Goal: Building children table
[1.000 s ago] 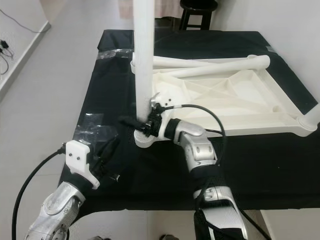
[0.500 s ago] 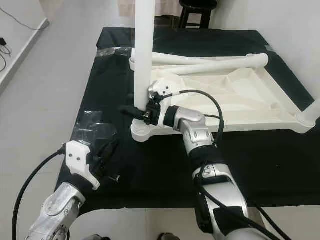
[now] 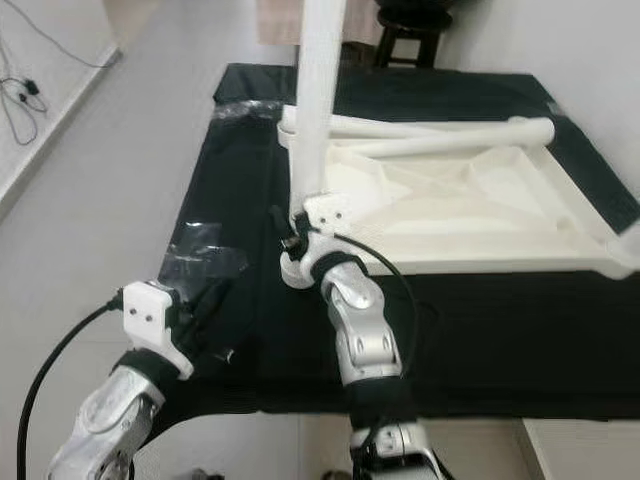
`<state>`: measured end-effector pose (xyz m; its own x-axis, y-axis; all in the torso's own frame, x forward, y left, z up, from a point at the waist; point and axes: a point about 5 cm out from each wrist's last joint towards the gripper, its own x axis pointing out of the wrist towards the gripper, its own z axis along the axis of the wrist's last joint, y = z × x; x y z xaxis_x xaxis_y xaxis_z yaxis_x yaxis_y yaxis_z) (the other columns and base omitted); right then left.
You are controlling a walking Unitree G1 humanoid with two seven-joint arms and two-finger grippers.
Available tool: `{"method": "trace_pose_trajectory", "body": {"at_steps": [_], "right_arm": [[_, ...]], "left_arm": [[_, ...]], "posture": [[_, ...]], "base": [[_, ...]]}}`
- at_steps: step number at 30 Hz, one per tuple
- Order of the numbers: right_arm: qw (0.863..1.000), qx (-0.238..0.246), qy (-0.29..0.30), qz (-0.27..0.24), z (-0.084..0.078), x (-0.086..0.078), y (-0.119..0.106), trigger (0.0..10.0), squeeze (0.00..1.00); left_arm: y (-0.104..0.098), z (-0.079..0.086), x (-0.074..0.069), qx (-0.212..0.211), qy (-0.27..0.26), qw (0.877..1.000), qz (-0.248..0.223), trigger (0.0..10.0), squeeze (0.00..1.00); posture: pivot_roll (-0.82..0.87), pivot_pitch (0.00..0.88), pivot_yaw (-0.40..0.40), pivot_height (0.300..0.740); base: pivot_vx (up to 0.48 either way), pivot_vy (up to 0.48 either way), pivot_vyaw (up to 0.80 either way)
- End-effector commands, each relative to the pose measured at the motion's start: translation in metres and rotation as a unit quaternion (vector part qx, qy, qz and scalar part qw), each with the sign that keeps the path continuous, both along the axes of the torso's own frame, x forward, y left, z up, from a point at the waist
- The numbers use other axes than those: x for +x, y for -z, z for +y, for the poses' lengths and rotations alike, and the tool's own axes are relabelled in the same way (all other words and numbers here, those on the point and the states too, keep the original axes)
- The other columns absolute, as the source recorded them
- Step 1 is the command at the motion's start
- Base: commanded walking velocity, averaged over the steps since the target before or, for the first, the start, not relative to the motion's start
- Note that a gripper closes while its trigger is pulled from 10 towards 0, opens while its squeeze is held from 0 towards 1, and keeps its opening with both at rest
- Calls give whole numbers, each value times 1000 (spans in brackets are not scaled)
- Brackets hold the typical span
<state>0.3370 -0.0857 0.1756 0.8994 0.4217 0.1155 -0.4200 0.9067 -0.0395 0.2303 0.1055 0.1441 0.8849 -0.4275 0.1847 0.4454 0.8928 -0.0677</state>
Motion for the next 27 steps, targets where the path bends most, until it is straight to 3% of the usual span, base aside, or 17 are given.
{"method": "trace_pose_trajectory", "body": {"at_steps": [1, 3, 4, 5, 6, 8, 9, 10, 12, 13, 19, 23, 24, 26, 27], "right_arm": [[999, -18, -12, 42, 8, -3, 14, 3294, 0], [999, -23, -16, 43, 11, -5, 15, 3294, 0], [999, -22, -23, 41, 12, -4, 13, 10000, 0], [999, -22, -23, 41, 12, -4, 13, 10000, 0], [996, -11, -84, 39, 15, -3, 6, 10000, 1000], [992, -7, -117, 40, 15, -2, 2, 10000, 1000], [980, -29, -197, 17, 16, -2, -10, 10000, 1000], [973, -43, -226, 3, 15, -3, -15, 10000, 1000], [969, -52, -241, -6, 14, -3, -18, 10000, 1000], [959, -64, -274, -17, 11, -1, -22, 10000, 0], [926, -86, -368, -13, -2, 17, -36, 10000, 0], [916, -86, -392, -5, -3, 19, -38, 10000, 0], [900, -88, -426, 2, 1, 21, -40, 4549, 0], [895, -85, -438, 5, 3, 21, -41, 4549, 0], [890, -79, -448, 6, 5, 22, -42, 0, 0]], "left_arm": [[5, -1, 0, 0, 4, 1000, 13, 10000, 0], [5, -1, 0, 0, 5, 1000, 13, 10000, 0], [5, -1, 0, 0, 4, 1000, 12, 10000, 0], [5, -1, 0, 0, 4, 1000, 12, 10000, 0], [5, -1, -1, 0, 2, 1000, 12, 10000, 0], [6, -1, -1, 0, 2, 1000, 12, 10000, 0], [6, -1, -2, -1, 3, 1000, 13, 10000, 0], [6, -1, -2, -1, 3, 1000, 13, 10000, 0], [6, -1, -2, -1, 4, 1000, 14, 10000, 0], [6, -1, -2, -1, 4, 1000, 14, 10000, 0], [6, -1, -2, -1, 4, 1000, 14, 10000, 0], [6, -1, -2, 0, 4, 1000, 14, 10000, 0], [6, 0, -2, 0, 3, 1000, 14, 10000, 0], [6, 0, -2, 1, 3, 1000, 14, 10000, 0], [6, 0, -3, 1, 3, 1000, 14, 10000, 0]], "posture": [[43, 131, -38, 740], [43, 131, -38, 740], [41, 129, -39, 740], [41, 129, -39, 740], [45, 129, -41, 740], [47, 129, -40, 740], [44, 127, -38, 740], [44, 127, -38, 740], [44, 127, -38, 740], [44, 127, -39, 740], [60, 128, -38, 740], [60, 128, -38, 740], [64, 132, -36, 740], [64, 132, -36, 740], [68, 134, -37, 740]], "base": [[0, 0, 0], [0, 0, 0], [0, 0, 0], [0, 0, 0], [0, 0, 0], [0, 0, 0], [0, 0, 0], [0, 0, 0], [0, 0, 0], [0, 0, 0], [0, 0, 0], [0, 0, 0], [0, 0, 0], [0, 0, 0], [0, 0, 0]]}}
